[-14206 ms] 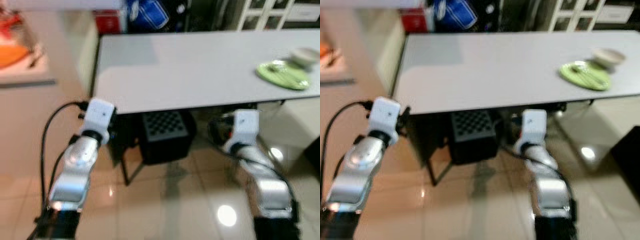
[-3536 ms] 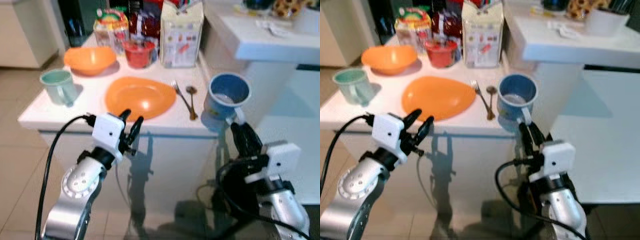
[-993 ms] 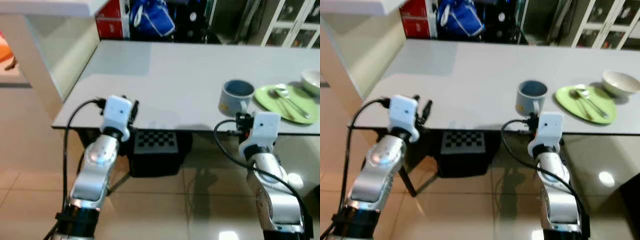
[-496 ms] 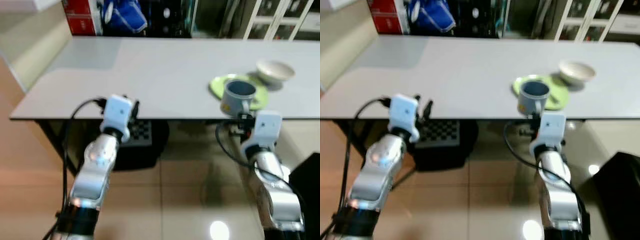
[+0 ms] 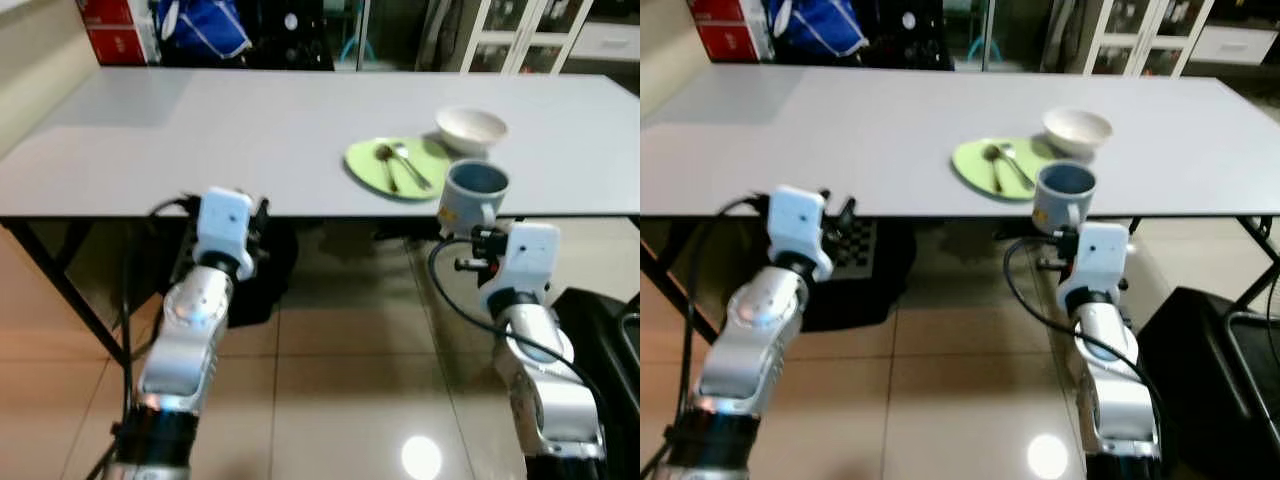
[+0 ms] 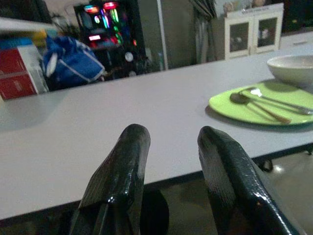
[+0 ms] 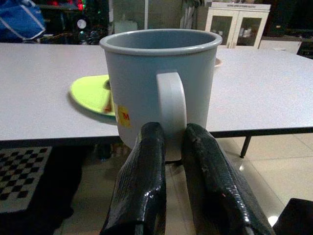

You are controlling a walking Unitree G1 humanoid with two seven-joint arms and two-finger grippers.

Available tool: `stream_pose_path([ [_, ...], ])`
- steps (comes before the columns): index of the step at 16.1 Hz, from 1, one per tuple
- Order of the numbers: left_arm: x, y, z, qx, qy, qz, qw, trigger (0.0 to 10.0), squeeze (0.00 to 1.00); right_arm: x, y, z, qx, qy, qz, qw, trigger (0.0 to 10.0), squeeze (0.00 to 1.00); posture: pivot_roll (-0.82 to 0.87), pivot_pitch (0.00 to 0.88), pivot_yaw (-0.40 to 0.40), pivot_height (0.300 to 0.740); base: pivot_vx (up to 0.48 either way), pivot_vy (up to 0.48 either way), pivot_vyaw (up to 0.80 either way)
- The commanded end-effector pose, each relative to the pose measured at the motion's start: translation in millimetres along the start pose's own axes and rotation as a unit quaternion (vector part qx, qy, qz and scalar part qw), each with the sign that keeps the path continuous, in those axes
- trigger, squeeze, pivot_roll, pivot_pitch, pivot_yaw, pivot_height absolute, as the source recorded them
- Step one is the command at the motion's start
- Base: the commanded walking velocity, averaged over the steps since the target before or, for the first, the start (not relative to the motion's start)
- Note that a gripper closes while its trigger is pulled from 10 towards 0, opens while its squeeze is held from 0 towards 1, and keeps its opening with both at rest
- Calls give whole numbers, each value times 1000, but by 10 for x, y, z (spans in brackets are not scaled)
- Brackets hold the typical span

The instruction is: Setting the table

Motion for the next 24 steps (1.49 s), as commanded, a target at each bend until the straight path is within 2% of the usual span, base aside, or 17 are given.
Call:
stream_pose_path([
  [1,48,-25,44,-11,-5,9,1000,10000,0,33,-9,47,-11,-11,6,1000,10000,0,-16,4,8,740,0,0,0],
  [3,64,-41,52,-27,-11,12,1000,10000,0,21,-21,27,-10,-28,0,1000,10000,0,-18,2,12,740,124,0,0],
  [13,71,-36,88,-56,-7,15,998,10000,0,8,-33,11,-8,-35,-1,999,10000,0,-13,7,20,740,326,0,-449],
  [22,61,-33,58,-58,-12,13,998,10000,0,26,-23,-102,32,-42,4,999,10000,0,-6,7,21,740,348,0,0],
  [24,42,-17,42,-55,-12,10,998,10000,0,21,-6,-86,37,-40,3,999,10000,0,-6,9,19,740,349,0,0],
])
Point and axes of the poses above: a point about 5 cm out from each wrist's last joint towards the gripper, its own y axis pointing back from the gripper into the wrist, its own x axis along the axis of the wrist's last joint, z = x × y, the point moved 3 cm from there along -y, pointing out of the wrist towards the gripper, and after that the axes turned 4 degrees about -y, right-handed, at the moved point
